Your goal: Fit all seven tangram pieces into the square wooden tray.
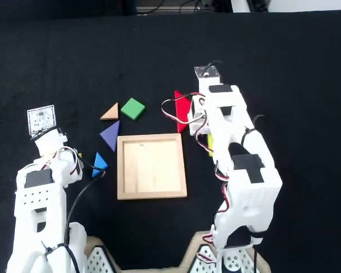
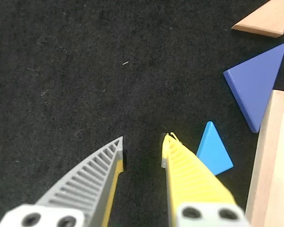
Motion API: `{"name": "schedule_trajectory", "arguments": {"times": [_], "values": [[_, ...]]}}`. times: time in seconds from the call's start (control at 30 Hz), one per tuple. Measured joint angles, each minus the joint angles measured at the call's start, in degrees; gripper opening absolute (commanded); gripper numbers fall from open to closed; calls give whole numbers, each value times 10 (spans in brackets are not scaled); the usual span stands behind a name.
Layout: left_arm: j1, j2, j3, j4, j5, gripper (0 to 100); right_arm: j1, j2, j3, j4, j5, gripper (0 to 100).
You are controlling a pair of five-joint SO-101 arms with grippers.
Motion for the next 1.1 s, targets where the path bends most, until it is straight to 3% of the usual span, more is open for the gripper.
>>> {"name": "schedule_trajectory", "arguments": {"times": [0.37,0.53,0.97,1.1], "values": [[0,0,0,0,0,145,30,-18,0,40,7,186],[0,0,0,0,0,145,35,-24,24,33,31,104],[0,0,8,-6,0,145,58,-29,24,25,36,94],[0,0,18,-25,0,145,82,-74,28,25,36,28]]}}
